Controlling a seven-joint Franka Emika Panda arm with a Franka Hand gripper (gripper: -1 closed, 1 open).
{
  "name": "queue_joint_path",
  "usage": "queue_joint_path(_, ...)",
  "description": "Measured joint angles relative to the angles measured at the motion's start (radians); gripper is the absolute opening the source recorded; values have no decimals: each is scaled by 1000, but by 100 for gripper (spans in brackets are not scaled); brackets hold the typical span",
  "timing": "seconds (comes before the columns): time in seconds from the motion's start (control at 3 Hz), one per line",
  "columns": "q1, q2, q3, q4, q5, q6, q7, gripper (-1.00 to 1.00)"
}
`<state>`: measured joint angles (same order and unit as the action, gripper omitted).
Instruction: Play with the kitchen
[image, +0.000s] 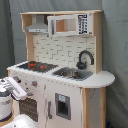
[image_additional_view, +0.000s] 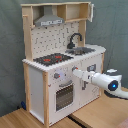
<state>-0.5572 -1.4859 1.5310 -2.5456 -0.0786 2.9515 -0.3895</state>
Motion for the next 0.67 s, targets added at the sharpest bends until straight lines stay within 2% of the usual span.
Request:
queue_joint_path(0.33,-9,11,9,71,4,0,83,100)
queue_joint_path(0.67,-49,11,2,155,5,-1,119,100)
